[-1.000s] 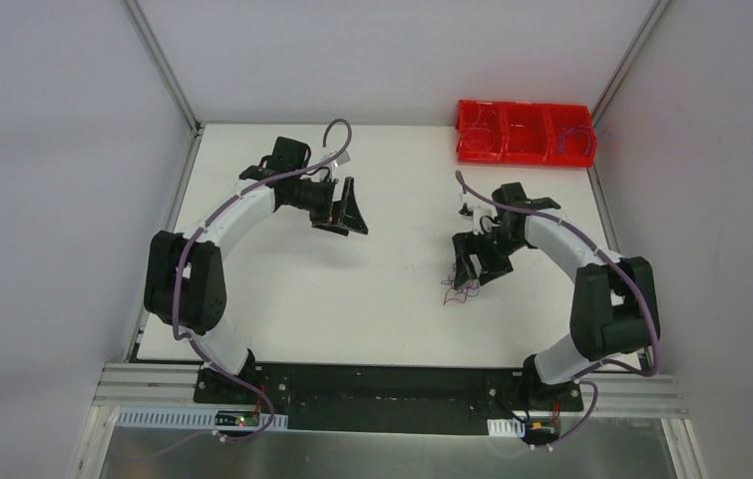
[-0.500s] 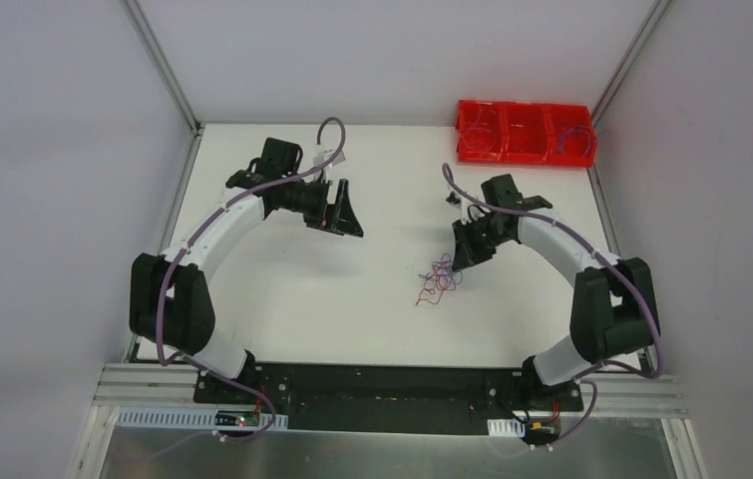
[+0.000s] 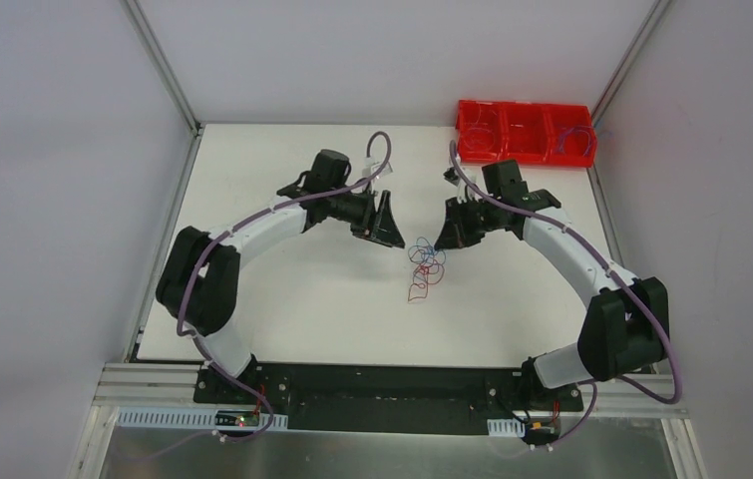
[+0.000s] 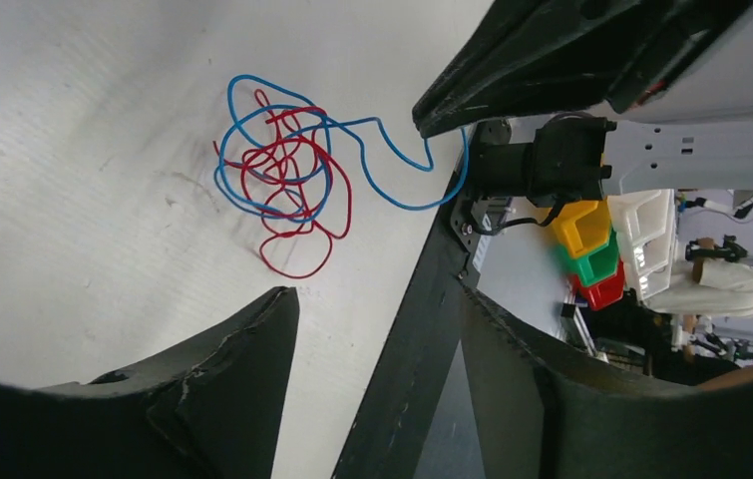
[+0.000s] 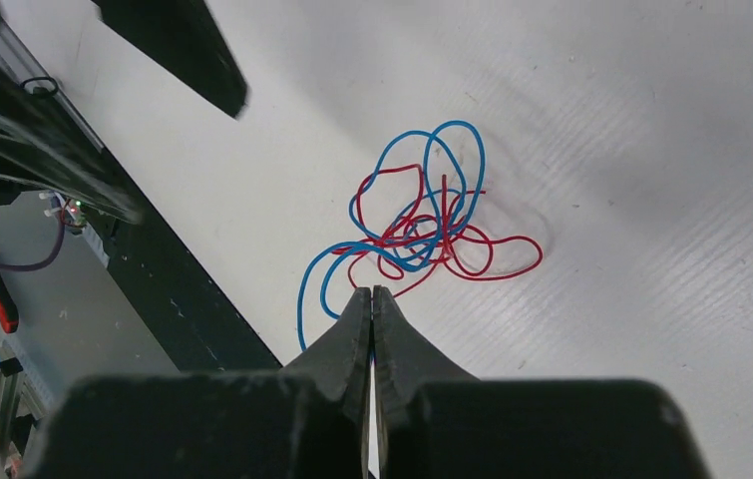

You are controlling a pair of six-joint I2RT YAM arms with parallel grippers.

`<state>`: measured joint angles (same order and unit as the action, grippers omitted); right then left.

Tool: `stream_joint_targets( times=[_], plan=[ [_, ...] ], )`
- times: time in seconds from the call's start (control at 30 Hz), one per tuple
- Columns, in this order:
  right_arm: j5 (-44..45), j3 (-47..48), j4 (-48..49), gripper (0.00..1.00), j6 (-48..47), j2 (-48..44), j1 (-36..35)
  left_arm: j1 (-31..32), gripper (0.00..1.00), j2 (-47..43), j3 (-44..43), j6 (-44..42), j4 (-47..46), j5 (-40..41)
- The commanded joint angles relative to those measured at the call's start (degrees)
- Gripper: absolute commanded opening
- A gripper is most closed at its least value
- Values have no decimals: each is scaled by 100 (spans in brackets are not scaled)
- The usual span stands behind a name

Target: Untangle the cables

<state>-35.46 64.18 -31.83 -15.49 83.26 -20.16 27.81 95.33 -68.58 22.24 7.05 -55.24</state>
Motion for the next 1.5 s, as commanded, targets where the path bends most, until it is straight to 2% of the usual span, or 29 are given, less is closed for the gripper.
stream_joint_targets(
  times=[0.0, 0.2, 0.3, 0.33, 0.43, 0.57, 0.77, 0.97, 1.13, 1.17, 1.2, 1.23, 1.33, 1.47],
  plan=[
    [-109, 265, 134, 0, 326, -148, -45, 270, 57, 318, 192, 702, -1229, -291],
    [0, 292, 241, 0, 536, 2, -45, 564, 37, 584, 527, 1095, -2029, -176],
    [18, 345, 263, 0, 579, 62, -42, 640, 32, 705, 613, 1204, -2248, -111],
    [17, 355, 266, 0, 596, 85, -46, 672, 33, 737, 611, 1201, -2267, -94],
    [4, 369, 273, 0, 629, 124, -49, 727, 42, 825, 620, 1160, -2262, 45],
    [2, 333, 275, 0, 682, 97, -49, 738, 47, 909, 589, 1099, -2236, 249],
    [8, 233, 296, 0, 731, 0, -51, 778, 51, 1136, 482, 969, -2108, 450],
    [10, 190, 304, 0, 820, -55, -55, 869, 50, 1223, 458, 807, -2025, 522],
    [38, 177, 313, 0, 999, -63, -57, 928, 26, 1235, 242, 556, -1525, 798],
    [76, 186, 287, 0, 1011, -81, -53, 923, 18, 1201, 175, 474, -1386, 816],
    [182, 209, 221, 0, 989, -102, -45, 907, 0, 1147, 53, 278, -1035, 866],
    [468, 238, 112, 0, 901, -134, -42, 868, 0, 1066, -67, -24, -423, 939],
    [1324, 242, -170, 0, 744, -285, 179, 478, 0, 601, 77, -389, 293, 920],
    [2455, 132, -440, 0, 296, -499, 771, -532, 0, 22, 478, -786, 1168, 887]
  ],
)
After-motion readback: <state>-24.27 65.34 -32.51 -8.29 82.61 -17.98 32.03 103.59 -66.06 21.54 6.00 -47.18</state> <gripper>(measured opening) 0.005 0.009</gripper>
